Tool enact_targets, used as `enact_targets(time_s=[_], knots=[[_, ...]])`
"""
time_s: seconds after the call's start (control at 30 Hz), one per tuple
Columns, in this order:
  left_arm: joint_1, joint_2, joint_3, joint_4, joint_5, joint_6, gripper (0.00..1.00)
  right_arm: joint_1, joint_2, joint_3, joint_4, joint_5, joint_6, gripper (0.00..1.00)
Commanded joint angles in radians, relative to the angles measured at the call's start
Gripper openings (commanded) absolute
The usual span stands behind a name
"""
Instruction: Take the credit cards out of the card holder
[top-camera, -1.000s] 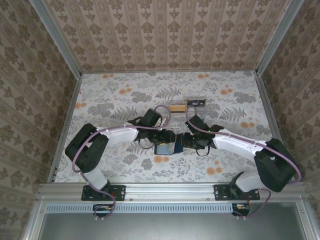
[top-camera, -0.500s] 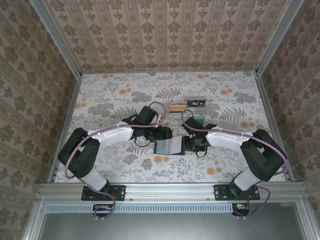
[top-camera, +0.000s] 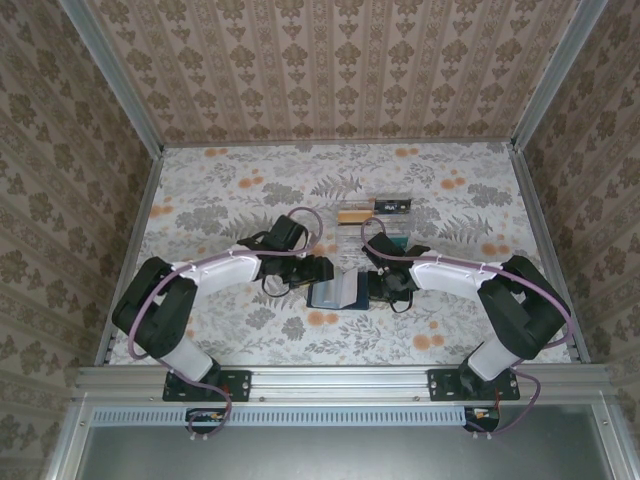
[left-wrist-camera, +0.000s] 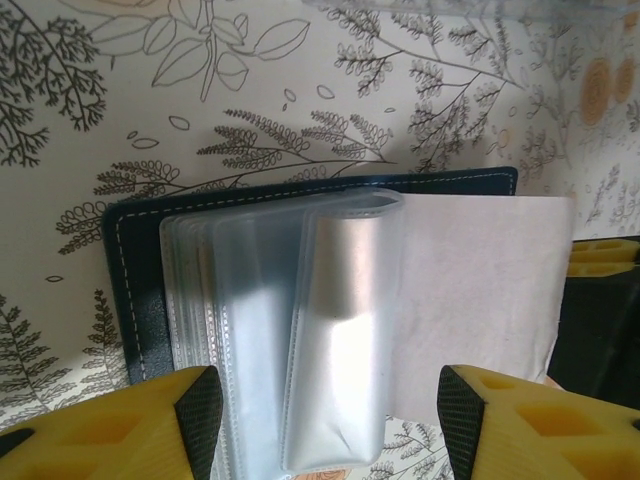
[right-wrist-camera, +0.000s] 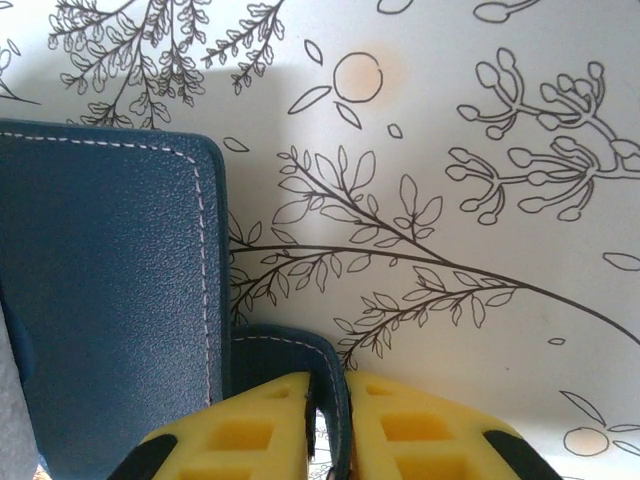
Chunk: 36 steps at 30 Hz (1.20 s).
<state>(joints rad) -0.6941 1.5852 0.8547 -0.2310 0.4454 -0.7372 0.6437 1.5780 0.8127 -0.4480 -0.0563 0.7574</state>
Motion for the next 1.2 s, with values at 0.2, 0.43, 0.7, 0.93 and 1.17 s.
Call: enact_targets(time_s=[0.2,0.43,0.7,0.93,1.17], knots=[[-0.022,0.073,-0.002,0.047,0.042,0.003,0.63,-0.007,0.024,0.026,-0.005,0.009,-0.013,0.18],[-0.030,0.076,-0.016,0.144,0.109,-0.025,0.69,-0.006,0.034,0.025,0.005,-0.001,-0.012,0.18],[-0.040,0.075,-0.002,0.188,0.159,-0.024,0.73,-0.007,0.043,0.026,0.011,-0.006,-0.010,0.18],[-0.055,0.081,0.034,0.205,0.191,-0.022,0.72,-0.012,0.035,0.019,0.018,-0.006,-0.012,0.19],[-0.083,0.099,0.097,0.185,0.222,-0.008,0.70,-0.049,-0.091,-0.039,0.042,0.006,0.008,0.22]])
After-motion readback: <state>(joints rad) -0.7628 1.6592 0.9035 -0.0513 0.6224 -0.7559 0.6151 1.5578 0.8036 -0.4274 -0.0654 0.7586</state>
